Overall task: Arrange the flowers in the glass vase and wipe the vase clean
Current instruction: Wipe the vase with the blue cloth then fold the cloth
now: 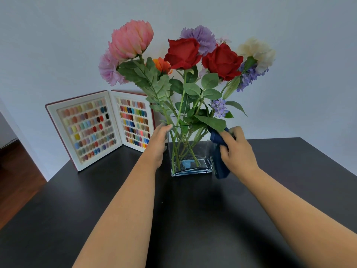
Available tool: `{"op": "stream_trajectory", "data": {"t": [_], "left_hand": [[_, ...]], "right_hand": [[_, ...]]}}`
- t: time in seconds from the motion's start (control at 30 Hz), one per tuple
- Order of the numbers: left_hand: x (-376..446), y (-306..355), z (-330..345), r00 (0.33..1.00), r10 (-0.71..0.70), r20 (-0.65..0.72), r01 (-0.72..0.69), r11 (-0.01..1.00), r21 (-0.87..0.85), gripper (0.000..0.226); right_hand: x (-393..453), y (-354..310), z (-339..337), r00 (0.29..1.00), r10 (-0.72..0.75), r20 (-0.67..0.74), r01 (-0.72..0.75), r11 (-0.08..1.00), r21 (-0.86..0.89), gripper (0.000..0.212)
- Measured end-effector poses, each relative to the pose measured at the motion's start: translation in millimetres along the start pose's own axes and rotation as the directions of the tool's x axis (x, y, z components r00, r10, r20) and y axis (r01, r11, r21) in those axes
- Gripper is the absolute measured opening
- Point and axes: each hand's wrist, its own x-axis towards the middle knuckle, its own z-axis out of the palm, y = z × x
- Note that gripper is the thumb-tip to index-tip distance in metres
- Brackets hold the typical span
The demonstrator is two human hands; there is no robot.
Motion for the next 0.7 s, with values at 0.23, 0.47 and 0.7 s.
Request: {"op": "stream_trajectory", "data": {"t": [0.23, 0.47, 0.7], "left_hand": [[0, 0, 0, 1.000, -0.001, 0.013, 0.001, 1.000, 0.014, 0.102], [1, -1, -1, 1.000, -0.006, 0.004, 0.006, 1.000, 0.012, 0.103], [0, -1, 0, 1.000, -0.006, -0.006, 0.006, 1.000, 0.014, 0.100]], "right_hand": [[-29, 13, 31, 0.974, -0.176, 0.144, 0.199, 0.966, -0.166, 0.065], [-49, 18, 42, 0.831, -0.158, 0.532, 0.374, 0.869, -0.325, 0.053], [-14, -6, 9, 0.999, 0.038, 0.008, -0.038, 0.999, 0.000, 0.045]]}}
